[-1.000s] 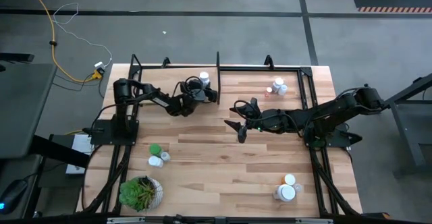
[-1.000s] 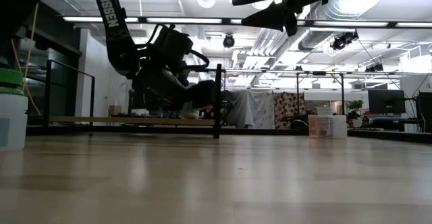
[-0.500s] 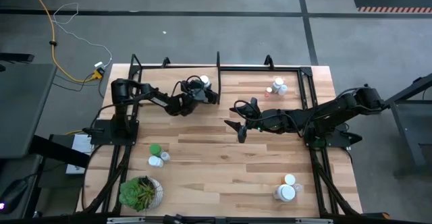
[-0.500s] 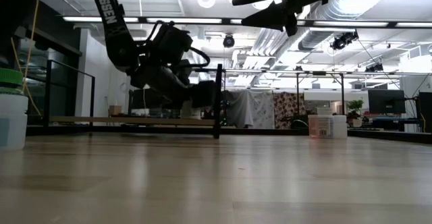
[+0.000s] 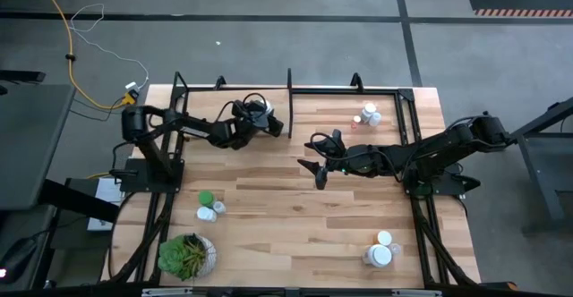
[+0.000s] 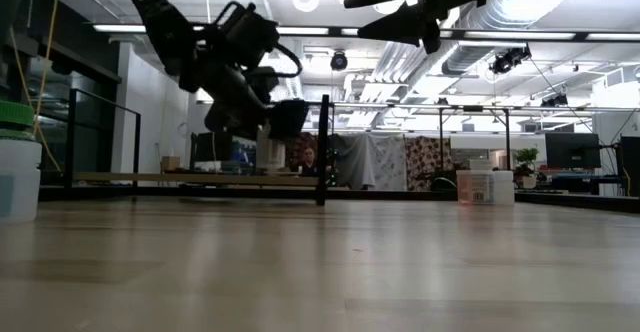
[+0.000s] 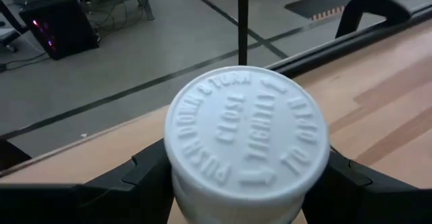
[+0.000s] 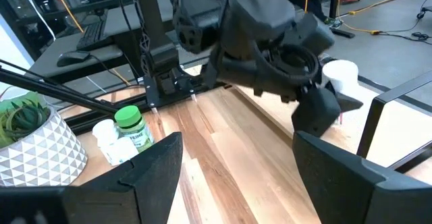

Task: Pick and place medicine bottles onto shelf by color
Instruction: Put the top medium white pill bottle on the shelf

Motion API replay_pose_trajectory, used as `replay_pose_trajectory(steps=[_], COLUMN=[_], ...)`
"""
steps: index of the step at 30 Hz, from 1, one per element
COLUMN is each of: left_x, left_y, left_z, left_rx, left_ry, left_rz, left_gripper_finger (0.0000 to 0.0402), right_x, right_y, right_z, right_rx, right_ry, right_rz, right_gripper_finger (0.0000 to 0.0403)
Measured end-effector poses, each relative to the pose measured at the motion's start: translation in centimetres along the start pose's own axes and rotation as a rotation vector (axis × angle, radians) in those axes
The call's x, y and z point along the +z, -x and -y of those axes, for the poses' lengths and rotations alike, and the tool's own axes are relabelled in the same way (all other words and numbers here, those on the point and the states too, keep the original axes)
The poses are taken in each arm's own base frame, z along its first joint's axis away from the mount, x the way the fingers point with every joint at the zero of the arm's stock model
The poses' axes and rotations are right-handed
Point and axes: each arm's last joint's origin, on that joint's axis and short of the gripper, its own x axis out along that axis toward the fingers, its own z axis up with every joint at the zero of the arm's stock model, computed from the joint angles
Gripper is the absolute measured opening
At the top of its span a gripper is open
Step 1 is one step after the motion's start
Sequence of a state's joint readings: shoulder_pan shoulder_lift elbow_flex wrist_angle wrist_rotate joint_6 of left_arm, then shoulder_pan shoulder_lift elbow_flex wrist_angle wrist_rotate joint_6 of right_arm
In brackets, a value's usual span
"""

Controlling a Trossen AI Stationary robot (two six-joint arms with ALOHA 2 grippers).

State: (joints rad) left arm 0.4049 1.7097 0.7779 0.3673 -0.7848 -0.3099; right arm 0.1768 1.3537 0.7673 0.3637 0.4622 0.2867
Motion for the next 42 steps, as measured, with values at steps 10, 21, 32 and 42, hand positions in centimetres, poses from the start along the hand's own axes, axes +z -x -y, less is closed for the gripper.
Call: replay_pose_trajectory(steps=[10, 21, 32, 42], left_x=[2.4, -0.8, -2.0, -2.0], left_y=[1.7, -0.4, -1.8, -1.4], left_z=[-0.8, 0.1, -0.1, 0.3], left_rx=[-0.067, -0.059, -0.035, -0.063], left_ry=[0.033, 0.051, 0.088, 0.007], left_rz=[0.033, -0.061, -0.088, -0.087], left_gripper_finger=[0.0243, 0.0243, 0.0243, 0.0244], right_x=[0.0, 0.0, 0.0, 0.0], right_y=[0.0, 0.0, 0.0, 0.0], right_z=[0.0, 0.0, 0.0, 0.0], right_rx=[0.000, 0.000, 0.000, 0.001], right_ry=[-0.002, -0.003, -0.001, -0.002], right_rz=[0.000, 0.000, 0.000, 0.001], right_gripper_finger=[0.0273, 0.0273, 0.0273, 0.0273])
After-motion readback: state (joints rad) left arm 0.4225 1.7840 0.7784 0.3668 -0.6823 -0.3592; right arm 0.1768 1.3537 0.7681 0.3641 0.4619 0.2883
